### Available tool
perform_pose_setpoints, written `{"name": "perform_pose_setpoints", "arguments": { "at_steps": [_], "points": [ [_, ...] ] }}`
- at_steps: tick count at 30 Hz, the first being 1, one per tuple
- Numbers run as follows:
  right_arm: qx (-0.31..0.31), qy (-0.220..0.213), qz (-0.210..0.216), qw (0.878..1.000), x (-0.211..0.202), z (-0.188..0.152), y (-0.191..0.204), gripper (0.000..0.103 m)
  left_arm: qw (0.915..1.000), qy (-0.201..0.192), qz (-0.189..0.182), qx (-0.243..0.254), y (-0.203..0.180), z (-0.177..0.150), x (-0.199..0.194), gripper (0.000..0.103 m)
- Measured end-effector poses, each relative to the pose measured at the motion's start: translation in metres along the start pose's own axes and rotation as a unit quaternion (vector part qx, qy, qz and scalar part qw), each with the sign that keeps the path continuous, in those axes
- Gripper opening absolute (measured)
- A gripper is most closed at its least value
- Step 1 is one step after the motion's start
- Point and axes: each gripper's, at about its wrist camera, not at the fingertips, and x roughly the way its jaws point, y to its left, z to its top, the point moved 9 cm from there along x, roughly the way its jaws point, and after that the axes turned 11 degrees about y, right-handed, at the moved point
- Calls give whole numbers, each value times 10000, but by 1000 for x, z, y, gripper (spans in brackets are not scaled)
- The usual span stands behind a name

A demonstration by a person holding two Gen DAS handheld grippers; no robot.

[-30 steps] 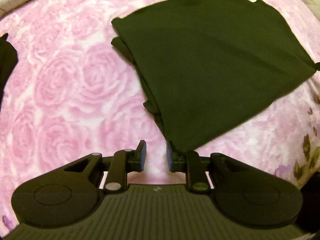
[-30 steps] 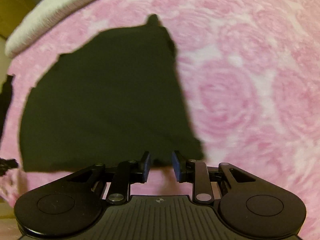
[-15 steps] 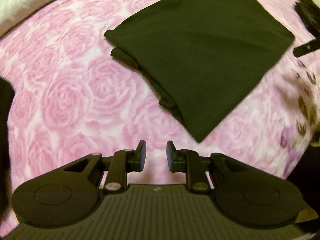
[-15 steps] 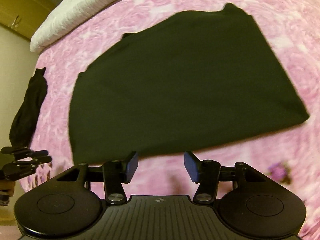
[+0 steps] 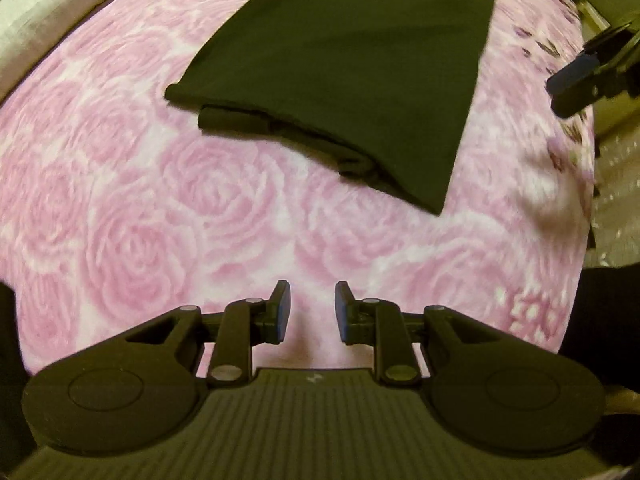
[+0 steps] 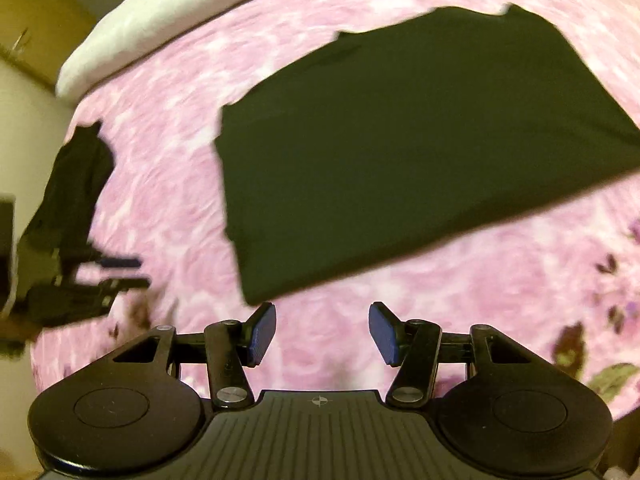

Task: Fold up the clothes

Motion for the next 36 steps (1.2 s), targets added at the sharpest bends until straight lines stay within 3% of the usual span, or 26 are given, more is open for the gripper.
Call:
{"name": "perform_pose_setpoints", "arguments": {
  "at_steps": [5, 7, 9, 12, 16, 21, 27, 30, 31, 34, 36],
  "points": [
    [22, -15, -23, 10000, 14, -12, 26, 56, 9992, 82, 43, 397, 5, 10, 5, 22],
    [-5, -14, -89, 10000, 18, -16, 25, 56, 9950, -57, 366, 924, 8, 15, 10, 27],
    [-240, 6, -287, 9993, 24, -17, 29, 56, 9865, -204, 700, 1467, 11, 20, 15, 36],
    [-847, 1, -667, 9942, 33, -16, 41, 56, 9656, -422, 1196, 2269, 14, 29, 23, 49],
    [-1878, -153, -1180, 9750, 52, -15, 63, 58, 9231, -706, 1839, 3303, 17, 41, 32, 61],
    [-2546, -336, -1694, 9515, 90, -16, 90, 66, 8499, -1079, 2535, 4492, 19, 57, 46, 63],
    [-1915, -523, -1969, 9601, 117, -7, 97, 69, 7653, -1580, 3007, 5468, 30, 83, 81, 64],
    [-1830, -617, -2105, 9583, 122, -5, 100, 70, 7302, -1804, 3156, 5785, 34, 91, 91, 64],
    [-1886, -655, -2165, 9557, 124, -5, 103, 70, 7210, -1873, 3193, 5857, 35, 92, 93, 64],
    [-2123, -786, -2366, 9449, 130, -4, 111, 71, 7143, -1924, 3253, 5891, 35, 96, 97, 62],
    [-2289, -870, -2489, 9371, 139, 0, 115, 71, 7101, -1954, 3292, 5909, 35, 98, 100, 48]
  ]
}}
